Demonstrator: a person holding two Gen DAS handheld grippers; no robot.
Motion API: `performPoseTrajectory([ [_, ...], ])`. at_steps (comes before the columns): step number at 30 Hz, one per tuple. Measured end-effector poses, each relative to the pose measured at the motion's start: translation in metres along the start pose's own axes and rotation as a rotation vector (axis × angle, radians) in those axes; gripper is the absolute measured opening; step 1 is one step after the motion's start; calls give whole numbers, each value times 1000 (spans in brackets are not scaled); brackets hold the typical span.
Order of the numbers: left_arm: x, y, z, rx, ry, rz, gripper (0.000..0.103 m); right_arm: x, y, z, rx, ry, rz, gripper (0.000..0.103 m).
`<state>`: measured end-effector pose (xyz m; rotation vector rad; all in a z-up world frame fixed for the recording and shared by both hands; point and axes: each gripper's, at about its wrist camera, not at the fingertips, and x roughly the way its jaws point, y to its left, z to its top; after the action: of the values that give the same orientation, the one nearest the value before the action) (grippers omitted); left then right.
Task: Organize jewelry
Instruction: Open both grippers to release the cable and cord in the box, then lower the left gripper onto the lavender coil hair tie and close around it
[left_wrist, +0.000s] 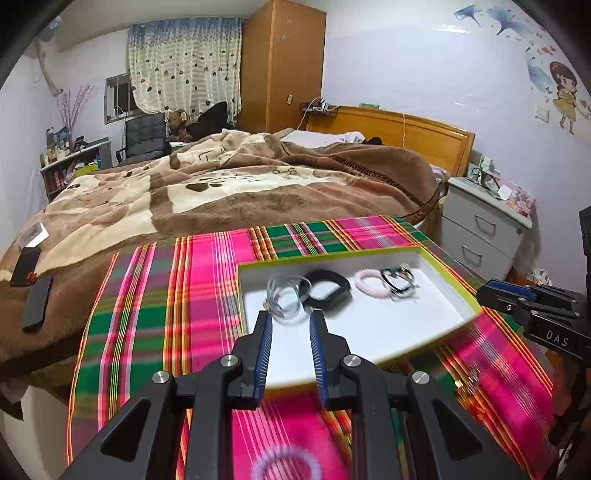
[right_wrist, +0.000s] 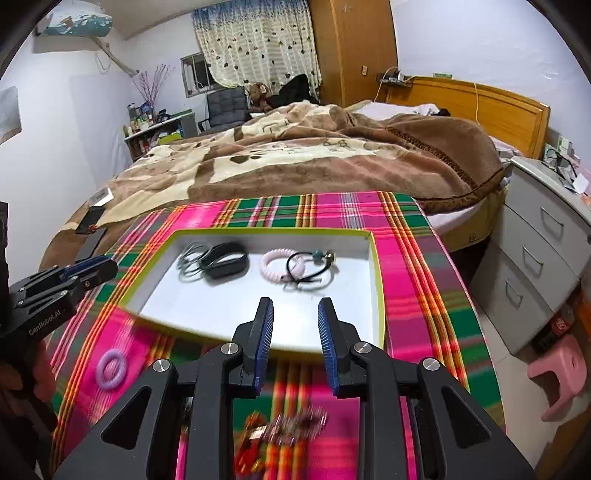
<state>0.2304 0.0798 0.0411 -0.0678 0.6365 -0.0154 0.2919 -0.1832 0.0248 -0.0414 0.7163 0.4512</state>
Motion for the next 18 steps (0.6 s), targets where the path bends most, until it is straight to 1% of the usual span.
performPoseTrajectory([
  [6,-36,-12,-29,-3,-15,-10,20,-32,13,-31,-9,-19,13,26],
  [12,-69,-23,-53,2,-35,0,20,-56,20,-60,2,-25,22,26],
  [18,-95,-28,-69,0,-51,4,20,-75,24,-81,8,-24,22,26],
])
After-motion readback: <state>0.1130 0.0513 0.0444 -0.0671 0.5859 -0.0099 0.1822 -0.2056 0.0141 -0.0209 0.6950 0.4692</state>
